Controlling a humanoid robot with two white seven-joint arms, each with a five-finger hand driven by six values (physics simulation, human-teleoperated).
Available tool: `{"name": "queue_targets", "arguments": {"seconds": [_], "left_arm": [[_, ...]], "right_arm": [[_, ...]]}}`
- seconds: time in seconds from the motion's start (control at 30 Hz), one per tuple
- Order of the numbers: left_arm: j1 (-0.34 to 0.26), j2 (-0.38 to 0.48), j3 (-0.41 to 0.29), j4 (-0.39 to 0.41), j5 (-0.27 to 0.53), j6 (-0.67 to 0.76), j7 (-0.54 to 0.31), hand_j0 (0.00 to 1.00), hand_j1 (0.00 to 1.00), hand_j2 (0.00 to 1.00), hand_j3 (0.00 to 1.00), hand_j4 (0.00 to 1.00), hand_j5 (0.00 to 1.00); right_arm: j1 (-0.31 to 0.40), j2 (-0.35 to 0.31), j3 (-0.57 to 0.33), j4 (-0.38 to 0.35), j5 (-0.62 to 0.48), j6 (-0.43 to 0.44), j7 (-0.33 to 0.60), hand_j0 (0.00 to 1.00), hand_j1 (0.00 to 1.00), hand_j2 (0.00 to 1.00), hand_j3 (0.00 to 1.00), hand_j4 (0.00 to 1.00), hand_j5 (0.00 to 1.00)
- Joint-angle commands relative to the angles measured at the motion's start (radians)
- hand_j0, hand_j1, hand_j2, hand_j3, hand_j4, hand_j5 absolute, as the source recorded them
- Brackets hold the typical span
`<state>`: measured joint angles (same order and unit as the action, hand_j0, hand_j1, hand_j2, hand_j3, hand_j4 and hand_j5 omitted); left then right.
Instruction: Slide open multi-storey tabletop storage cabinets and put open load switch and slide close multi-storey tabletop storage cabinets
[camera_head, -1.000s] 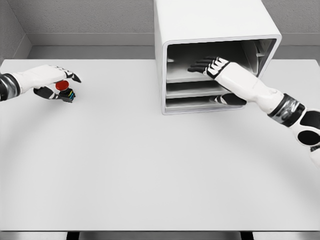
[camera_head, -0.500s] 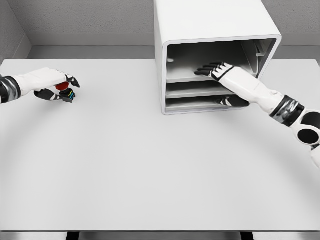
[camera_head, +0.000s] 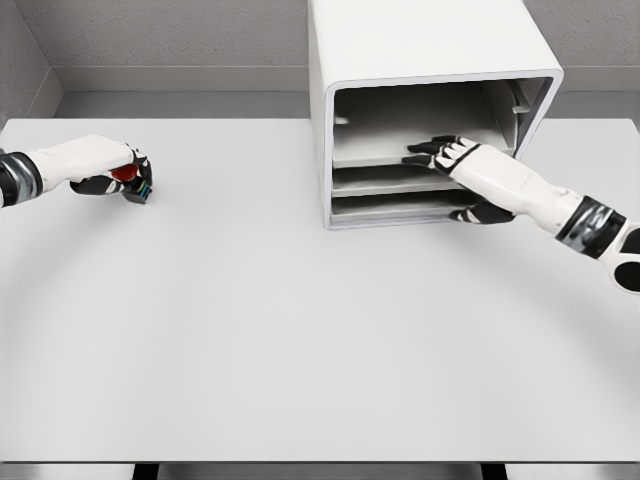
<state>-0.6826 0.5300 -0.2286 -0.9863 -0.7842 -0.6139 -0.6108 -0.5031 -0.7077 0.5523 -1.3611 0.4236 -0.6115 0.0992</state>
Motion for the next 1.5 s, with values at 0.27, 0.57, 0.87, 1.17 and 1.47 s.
{"name": "queue_targets", "arguments": {"seconds": [0.27, 0.57, 0.87, 1.17, 1.47], "left_arm": [[0.002, 0.005, 0.003, -0.034, 0.013, 0.003, 0.0, 0.4, 0.4, 0.4, 0.4, 0.4, 0.4], [0.006, 0.005, 0.008, -0.143, 0.016, 0.003, 0.0, 0.39, 0.39, 0.39, 0.39, 0.39, 0.39], [0.041, 0.008, 0.018, -0.227, 0.049, 0.003, 0.0, 0.39, 0.39, 0.39, 0.39, 0.39, 0.39], [0.064, 0.027, 0.018, -0.293, 0.105, 0.003, 0.0, 0.39, 0.39, 0.39, 0.39, 0.39, 0.39], [0.109, 0.042, 0.02, -0.396, 0.151, 0.003, 0.0, 0.39, 0.39, 0.39, 0.39, 0.39, 0.39]], "right_arm": [[0.034, -0.078, -0.009, -0.064, -0.016, 0.001, 0.001, 0.98, 0.98, 0.98, 0.98, 0.98, 0.98], [0.052, -0.108, -0.011, -0.09, -0.023, 0.001, -0.003, 0.99, 0.99, 0.99, 0.99, 0.99, 0.99], [0.083, -0.153, -0.014, -0.134, -0.032, 0.001, -0.003, 0.99, 0.99, 0.99, 0.99, 0.99, 0.99], [0.123, -0.222, -0.018, -0.184, -0.052, 0.001, -0.006, 0.99, 0.99, 0.99, 0.99, 0.99, 0.99], [0.21, -0.263, -0.112, -0.23, -0.054, 0.001, -0.007, 0.99, 0.99, 0.99, 0.99, 0.99, 0.99]]}}
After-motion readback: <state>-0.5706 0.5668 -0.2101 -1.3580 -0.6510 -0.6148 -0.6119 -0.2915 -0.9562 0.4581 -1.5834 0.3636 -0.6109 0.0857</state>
